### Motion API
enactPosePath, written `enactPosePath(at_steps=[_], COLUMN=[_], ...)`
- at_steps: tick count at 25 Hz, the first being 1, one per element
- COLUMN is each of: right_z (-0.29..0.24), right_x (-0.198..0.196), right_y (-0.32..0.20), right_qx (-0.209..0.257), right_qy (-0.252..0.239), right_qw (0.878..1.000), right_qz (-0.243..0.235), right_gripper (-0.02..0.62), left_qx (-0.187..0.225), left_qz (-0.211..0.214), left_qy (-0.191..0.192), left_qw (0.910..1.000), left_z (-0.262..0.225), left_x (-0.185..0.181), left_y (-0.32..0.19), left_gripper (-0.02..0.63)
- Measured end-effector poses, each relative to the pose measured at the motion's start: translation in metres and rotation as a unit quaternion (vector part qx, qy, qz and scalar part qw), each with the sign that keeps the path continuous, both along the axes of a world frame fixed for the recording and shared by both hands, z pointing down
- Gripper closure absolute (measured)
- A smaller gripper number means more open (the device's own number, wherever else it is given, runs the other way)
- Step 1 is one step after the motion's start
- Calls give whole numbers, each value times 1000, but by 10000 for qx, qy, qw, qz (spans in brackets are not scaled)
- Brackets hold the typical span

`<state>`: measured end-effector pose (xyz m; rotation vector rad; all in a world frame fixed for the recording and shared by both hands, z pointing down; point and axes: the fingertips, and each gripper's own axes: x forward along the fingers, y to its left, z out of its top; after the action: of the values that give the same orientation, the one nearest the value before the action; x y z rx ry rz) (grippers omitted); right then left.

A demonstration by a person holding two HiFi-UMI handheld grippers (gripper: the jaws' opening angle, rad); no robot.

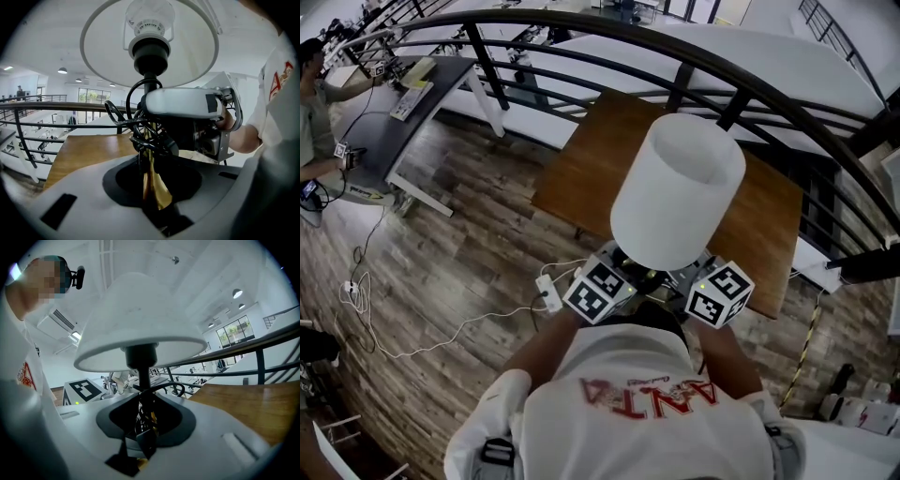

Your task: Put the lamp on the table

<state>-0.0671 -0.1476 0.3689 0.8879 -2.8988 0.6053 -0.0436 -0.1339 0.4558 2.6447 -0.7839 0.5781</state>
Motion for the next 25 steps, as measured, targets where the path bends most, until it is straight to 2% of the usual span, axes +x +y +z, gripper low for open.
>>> enactPosePath(at_steps=[7, 15, 25], right_z=[9, 20, 32], right_x=[-5, -2, 38], right_y=[-27, -94, -182], right_qx=[-69, -120, -305], right_qy=[44, -56, -106], right_qw=[9999, 9999, 9993], right_qz=[82, 41, 200], right_gripper=[494, 494, 494], left_qx=[-87, -144, -267], left_qz=[80, 47, 148], left_qy=[10, -14, -35], left_qw=[9999, 9999, 9995], left_z=[8, 14, 26], left_x=[-6, -3, 36], left_y=[-25, -92, -177], left_gripper=[503, 503, 503])
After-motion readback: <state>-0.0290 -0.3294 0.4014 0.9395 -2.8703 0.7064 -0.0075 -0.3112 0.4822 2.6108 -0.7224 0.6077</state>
